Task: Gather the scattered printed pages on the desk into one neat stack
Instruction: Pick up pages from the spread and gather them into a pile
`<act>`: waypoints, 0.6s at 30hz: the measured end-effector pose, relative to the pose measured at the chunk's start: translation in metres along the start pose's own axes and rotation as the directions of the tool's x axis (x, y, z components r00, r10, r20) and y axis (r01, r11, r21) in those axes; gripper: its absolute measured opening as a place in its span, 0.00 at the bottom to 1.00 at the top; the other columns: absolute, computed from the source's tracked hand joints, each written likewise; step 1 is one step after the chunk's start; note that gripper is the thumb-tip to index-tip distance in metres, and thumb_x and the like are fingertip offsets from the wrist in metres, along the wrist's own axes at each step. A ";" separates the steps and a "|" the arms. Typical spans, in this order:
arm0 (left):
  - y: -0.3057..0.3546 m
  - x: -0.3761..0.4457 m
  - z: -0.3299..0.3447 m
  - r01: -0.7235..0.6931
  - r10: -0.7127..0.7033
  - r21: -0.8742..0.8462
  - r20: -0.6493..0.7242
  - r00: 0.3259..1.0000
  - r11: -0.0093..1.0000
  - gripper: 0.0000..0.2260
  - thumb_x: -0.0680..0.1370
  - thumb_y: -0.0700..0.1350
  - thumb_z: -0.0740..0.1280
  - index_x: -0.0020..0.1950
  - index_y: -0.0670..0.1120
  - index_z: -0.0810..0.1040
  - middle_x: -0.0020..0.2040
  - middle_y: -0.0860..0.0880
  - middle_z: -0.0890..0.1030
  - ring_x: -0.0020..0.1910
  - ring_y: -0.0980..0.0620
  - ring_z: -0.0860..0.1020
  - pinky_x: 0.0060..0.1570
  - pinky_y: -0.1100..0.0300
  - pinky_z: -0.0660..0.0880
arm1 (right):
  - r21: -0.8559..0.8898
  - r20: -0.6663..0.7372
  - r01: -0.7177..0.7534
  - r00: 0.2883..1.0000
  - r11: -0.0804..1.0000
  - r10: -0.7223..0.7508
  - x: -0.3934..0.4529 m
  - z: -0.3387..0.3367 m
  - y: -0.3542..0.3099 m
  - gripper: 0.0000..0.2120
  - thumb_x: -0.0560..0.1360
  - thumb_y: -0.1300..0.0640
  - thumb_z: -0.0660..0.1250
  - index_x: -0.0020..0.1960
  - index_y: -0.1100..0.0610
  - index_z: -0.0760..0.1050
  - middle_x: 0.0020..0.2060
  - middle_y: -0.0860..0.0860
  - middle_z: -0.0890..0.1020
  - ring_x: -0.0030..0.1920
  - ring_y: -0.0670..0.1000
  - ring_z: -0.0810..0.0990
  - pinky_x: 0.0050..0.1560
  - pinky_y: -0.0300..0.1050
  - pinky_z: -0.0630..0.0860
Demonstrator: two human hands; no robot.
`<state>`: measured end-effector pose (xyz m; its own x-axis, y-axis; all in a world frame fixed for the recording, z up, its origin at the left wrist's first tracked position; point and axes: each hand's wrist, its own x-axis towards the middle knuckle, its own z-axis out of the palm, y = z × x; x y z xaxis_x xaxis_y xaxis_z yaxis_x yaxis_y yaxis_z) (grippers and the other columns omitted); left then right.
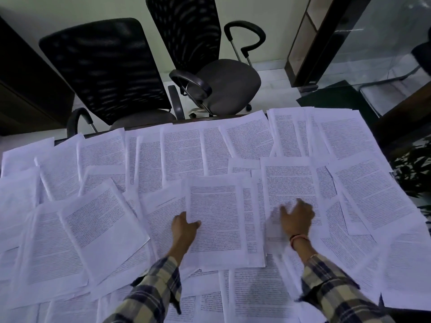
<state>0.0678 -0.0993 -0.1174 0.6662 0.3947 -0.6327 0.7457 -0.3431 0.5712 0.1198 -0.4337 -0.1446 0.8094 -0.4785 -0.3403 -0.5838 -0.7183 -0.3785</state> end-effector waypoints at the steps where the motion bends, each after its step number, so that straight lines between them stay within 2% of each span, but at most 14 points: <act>1: -0.002 0.000 0.005 -0.002 0.007 0.089 -0.064 0.998 0.996 0.19 0.76 0.47 0.77 0.63 0.41 0.79 0.60 0.41 0.78 0.59 0.39 0.78 0.56 0.47 0.78 | 0.000 -0.009 -0.078 0.997 0.997 0.078 0.014 -0.012 0.006 0.34 0.75 0.49 0.73 0.72 0.66 0.67 0.69 0.69 0.70 0.68 0.70 0.67 0.63 0.66 0.70; 3: -0.001 -0.005 0.015 0.001 0.013 0.141 -0.098 0.995 0.990 0.27 0.76 0.50 0.76 0.70 0.41 0.73 0.66 0.39 0.72 0.64 0.36 0.73 0.60 0.44 0.76 | -0.006 0.013 -0.203 0.979 0.979 0.203 0.038 -0.033 0.019 0.40 0.75 0.45 0.74 0.76 0.64 0.60 0.73 0.68 0.63 0.71 0.70 0.63 0.64 0.71 0.69; 5: 0.003 -0.012 0.024 -0.004 0.013 0.109 -0.083 0.997 0.994 0.34 0.75 0.50 0.78 0.75 0.40 0.67 0.69 0.39 0.68 0.65 0.36 0.73 0.62 0.43 0.75 | -0.027 0.062 -0.261 0.963 0.965 0.262 0.056 -0.045 0.027 0.47 0.70 0.41 0.77 0.76 0.63 0.58 0.73 0.67 0.62 0.71 0.69 0.64 0.65 0.71 0.69; 9: 0.016 -0.021 0.036 -0.019 0.021 0.048 -0.043 0.999 0.999 0.38 0.73 0.45 0.80 0.75 0.41 0.62 0.68 0.41 0.65 0.59 0.37 0.77 0.54 0.52 0.74 | -0.073 0.118 -0.256 0.958 0.964 0.263 0.060 -0.050 0.018 0.48 0.65 0.42 0.82 0.73 0.63 0.61 0.70 0.66 0.64 0.69 0.68 0.66 0.64 0.68 0.69; 13: 0.015 -0.014 0.046 0.004 0.001 -0.115 0.037 0.999 0.993 0.32 0.71 0.41 0.81 0.68 0.44 0.68 0.60 0.44 0.78 0.53 0.43 0.79 0.52 0.50 0.79 | -0.109 0.219 -0.129 0.964 0.986 0.151 0.044 -0.034 -0.003 0.55 0.62 0.41 0.83 0.77 0.59 0.58 0.73 0.63 0.63 0.72 0.66 0.65 0.68 0.68 0.66; 16: 0.015 -0.011 0.044 0.121 -0.061 -0.313 0.195 0.979 0.942 0.21 0.70 0.39 0.82 0.60 0.42 0.80 0.56 0.45 0.85 0.51 0.46 0.84 0.45 0.56 0.81 | -0.066 0.264 -0.048 0.962 0.997 0.064 0.025 -0.016 -0.015 0.55 0.61 0.43 0.84 0.78 0.58 0.57 0.73 0.62 0.64 0.72 0.66 0.66 0.68 0.67 0.66; 18: 0.016 -0.010 0.036 0.208 -0.070 -0.440 0.309 0.949 0.873 0.14 0.72 0.38 0.80 0.56 0.42 0.85 0.55 0.43 0.87 0.49 0.45 0.86 0.43 0.56 0.83 | 0.031 0.307 -0.027 0.952 0.999 0.016 0.015 -0.004 -0.018 0.54 0.61 0.45 0.84 0.78 0.58 0.59 0.71 0.62 0.66 0.71 0.67 0.67 0.68 0.67 0.67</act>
<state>0.0734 -0.1390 -0.1211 0.5821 0.1354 -0.8018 0.7863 0.1577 0.5974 0.1429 -0.4299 -0.1394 0.7413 -0.3123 -0.5941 -0.6072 -0.6893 -0.3953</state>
